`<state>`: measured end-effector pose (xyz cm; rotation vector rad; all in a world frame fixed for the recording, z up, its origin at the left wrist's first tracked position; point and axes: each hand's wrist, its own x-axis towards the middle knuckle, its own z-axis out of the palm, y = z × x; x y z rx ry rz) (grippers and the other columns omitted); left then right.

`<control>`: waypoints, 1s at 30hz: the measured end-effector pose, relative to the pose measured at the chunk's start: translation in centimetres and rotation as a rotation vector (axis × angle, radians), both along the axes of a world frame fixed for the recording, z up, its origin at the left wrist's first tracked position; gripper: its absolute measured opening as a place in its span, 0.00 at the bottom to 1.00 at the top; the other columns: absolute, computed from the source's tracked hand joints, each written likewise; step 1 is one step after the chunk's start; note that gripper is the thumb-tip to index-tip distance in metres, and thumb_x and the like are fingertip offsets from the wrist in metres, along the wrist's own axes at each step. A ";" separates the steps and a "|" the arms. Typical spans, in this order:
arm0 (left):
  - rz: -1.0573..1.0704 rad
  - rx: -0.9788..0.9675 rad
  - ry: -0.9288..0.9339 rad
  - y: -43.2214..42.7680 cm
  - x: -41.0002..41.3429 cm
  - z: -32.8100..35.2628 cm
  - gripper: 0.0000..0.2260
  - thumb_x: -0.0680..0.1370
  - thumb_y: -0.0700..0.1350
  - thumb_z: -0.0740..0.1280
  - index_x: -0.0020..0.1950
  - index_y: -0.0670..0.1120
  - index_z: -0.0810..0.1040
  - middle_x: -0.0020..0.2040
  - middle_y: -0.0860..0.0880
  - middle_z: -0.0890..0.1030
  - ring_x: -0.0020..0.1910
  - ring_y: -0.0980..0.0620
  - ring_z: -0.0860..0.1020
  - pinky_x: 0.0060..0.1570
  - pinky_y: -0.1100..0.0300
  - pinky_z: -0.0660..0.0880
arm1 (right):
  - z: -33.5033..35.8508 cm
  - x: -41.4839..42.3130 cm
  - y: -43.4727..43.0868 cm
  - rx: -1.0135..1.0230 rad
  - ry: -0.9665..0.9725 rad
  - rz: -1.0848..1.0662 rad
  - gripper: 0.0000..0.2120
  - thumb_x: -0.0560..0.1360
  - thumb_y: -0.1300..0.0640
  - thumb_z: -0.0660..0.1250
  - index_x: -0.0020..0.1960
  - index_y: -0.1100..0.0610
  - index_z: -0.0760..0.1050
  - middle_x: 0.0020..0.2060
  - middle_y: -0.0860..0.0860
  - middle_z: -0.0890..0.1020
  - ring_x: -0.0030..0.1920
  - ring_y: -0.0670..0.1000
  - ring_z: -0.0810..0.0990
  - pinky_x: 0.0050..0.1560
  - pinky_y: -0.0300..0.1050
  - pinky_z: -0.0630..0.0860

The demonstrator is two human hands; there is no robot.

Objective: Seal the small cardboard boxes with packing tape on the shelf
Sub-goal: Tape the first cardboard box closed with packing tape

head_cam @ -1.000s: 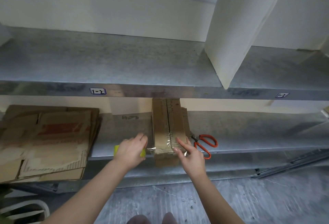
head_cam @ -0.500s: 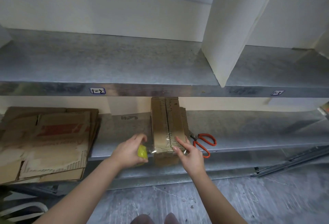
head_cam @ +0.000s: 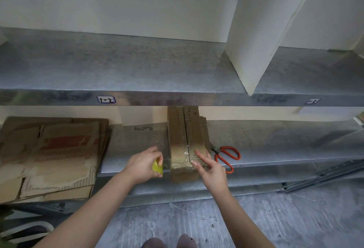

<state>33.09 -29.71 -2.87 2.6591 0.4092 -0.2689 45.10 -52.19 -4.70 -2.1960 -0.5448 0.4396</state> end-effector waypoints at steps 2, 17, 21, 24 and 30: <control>-0.004 0.026 0.006 0.0 0.4 0.0 0.18 0.67 0.57 0.76 0.48 0.55 0.71 0.51 0.58 0.68 0.51 0.53 0.73 0.41 0.60 0.69 | -0.1 0.1 -0.1 -0.009 0.000 0.000 0.17 0.71 0.38 0.71 0.56 0.23 0.71 0.74 0.46 0.67 0.42 0.42 0.77 0.57 0.49 0.79; 0.043 -0.044 -0.036 -0.2 0.2 0.3 0.24 0.63 0.60 0.77 0.50 0.56 0.68 0.50 0.56 0.71 0.49 0.55 0.71 0.46 0.59 0.70 | -2.1 0.7 -3.7 0.025 -0.201 0.083 0.20 0.81 0.37 0.49 0.73 0.31 0.60 0.74 0.37 0.62 0.74 0.39 0.58 0.70 0.44 0.61; 0.064 -0.027 -0.035 -0.5 0.2 0.1 0.24 0.63 0.59 0.77 0.50 0.55 0.69 0.51 0.56 0.71 0.50 0.55 0.71 0.47 0.58 0.70 | -4.0 4.6 -6.2 -0.181 -0.345 -0.009 0.21 0.82 0.51 0.57 0.75 0.45 0.63 0.73 0.48 0.67 0.74 0.50 0.62 0.71 0.54 0.66; 0.093 -0.033 -0.026 -0.8 -0.2 0.0 0.24 0.63 0.59 0.78 0.50 0.55 0.69 0.50 0.56 0.70 0.49 0.55 0.71 0.45 0.59 0.70 | -4.9 7.8 -6.9 -0.495 -0.312 0.054 0.25 0.83 0.51 0.54 0.78 0.49 0.55 0.78 0.50 0.58 0.78 0.53 0.53 0.75 0.60 0.57; 0.151 -0.023 0.003 -1.0 -1.3 -0.1 0.24 0.63 0.59 0.78 0.49 0.57 0.67 0.50 0.57 0.70 0.48 0.55 0.72 0.45 0.59 0.71 | -5.4 10.1 -5.8 -0.793 -0.307 0.150 0.25 0.83 0.47 0.52 0.78 0.51 0.53 0.75 0.50 0.61 0.76 0.53 0.57 0.72 0.56 0.60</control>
